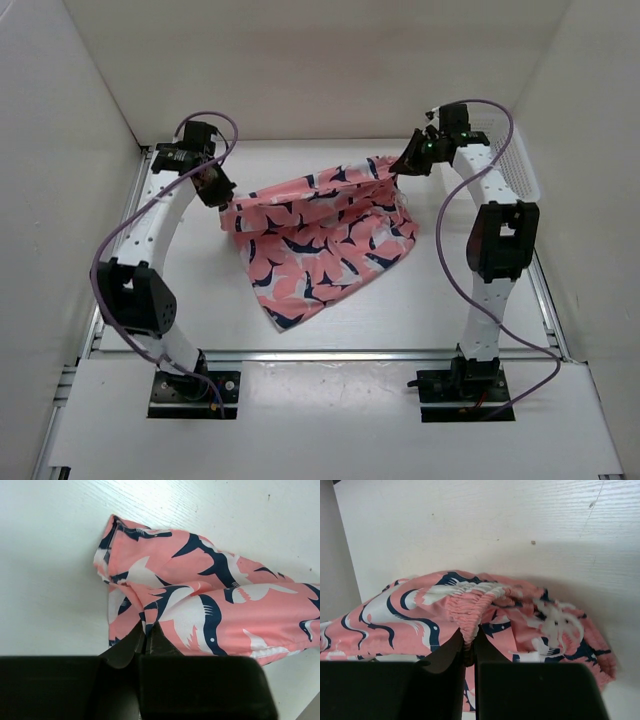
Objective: Fold and stack the shorts
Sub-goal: Fold the shorts
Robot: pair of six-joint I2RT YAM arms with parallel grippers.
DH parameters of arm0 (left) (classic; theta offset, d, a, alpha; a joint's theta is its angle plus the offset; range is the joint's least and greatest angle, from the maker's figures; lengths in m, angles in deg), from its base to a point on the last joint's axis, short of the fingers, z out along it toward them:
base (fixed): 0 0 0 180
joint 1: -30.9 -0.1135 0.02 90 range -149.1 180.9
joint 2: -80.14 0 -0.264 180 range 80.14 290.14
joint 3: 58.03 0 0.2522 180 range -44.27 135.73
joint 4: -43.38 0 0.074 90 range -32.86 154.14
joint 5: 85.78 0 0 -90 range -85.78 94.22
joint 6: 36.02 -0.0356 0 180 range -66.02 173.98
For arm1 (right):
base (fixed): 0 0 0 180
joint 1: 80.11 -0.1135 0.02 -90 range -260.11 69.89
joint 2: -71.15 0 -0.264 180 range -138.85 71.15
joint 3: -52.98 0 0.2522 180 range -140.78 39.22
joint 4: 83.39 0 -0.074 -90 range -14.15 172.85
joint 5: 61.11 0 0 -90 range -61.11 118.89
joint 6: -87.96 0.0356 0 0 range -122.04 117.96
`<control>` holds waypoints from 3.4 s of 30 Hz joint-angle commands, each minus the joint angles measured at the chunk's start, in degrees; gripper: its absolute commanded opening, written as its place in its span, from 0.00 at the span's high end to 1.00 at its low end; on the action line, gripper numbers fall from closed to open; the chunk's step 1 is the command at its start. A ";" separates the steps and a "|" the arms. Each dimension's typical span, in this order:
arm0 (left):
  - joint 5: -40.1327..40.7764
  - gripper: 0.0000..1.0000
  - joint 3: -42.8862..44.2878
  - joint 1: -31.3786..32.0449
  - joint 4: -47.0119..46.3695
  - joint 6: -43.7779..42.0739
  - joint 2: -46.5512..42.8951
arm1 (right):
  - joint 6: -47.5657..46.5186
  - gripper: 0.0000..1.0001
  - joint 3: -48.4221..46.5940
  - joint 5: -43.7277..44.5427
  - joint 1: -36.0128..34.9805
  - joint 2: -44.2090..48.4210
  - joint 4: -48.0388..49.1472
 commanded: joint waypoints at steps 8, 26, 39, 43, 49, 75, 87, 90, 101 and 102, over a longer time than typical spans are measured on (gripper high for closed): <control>-4.92 0.90 -5.25 7.08 4.29 -2.77 -11.90 | -2.15 0.99 14.17 0.07 1.71 9.53 -0.04; -4.39 0.01 -33.48 26.87 -0.20 11.56 -16.85 | -6.11 0.31 25.79 5.60 4.53 13.41 1.71; -5.17 0.05 -36.54 23.79 -0.89 15.15 -15.18 | -1.45 0.29 39.49 13.35 0.67 27.39 5.40; -9.93 0.00 -38.93 27.65 -5.29 16.40 -14.05 | 0.65 0.13 41.61 10.71 1.28 25.29 7.86; -12.82 0.00 -41.30 31.09 -9.33 19.73 -5.52 | 4.79 0.06 41.61 10.17 1.90 21.68 12.61; -0.27 0.90 -30.89 15.91 -5.41 10.09 -2.53 | 11.30 1.00 40.75 25.47 -6.98 15.87 17.64; 1.32 0.90 -13.17 3.31 3.23 1.28 -4.18 | 5.59 1.00 33.25 29.86 -9.52 28.51 9.71; -0.96 0.90 -19.84 3.31 0.78 1.89 -7.52 | 5.58 1.00 41.92 32.93 -9.53 34.56 9.18; -4.49 0.09 -34.47 6.04 -1.79 2.68 -12.98 | 3.30 0.05 66.04 34.07 -10.06 53.90 3.14; -3.79 0.03 -33.58 6.04 -1.09 2.08 -12.29 | 3.30 0.05 66.05 34.08 -10.06 55.41 3.12</control>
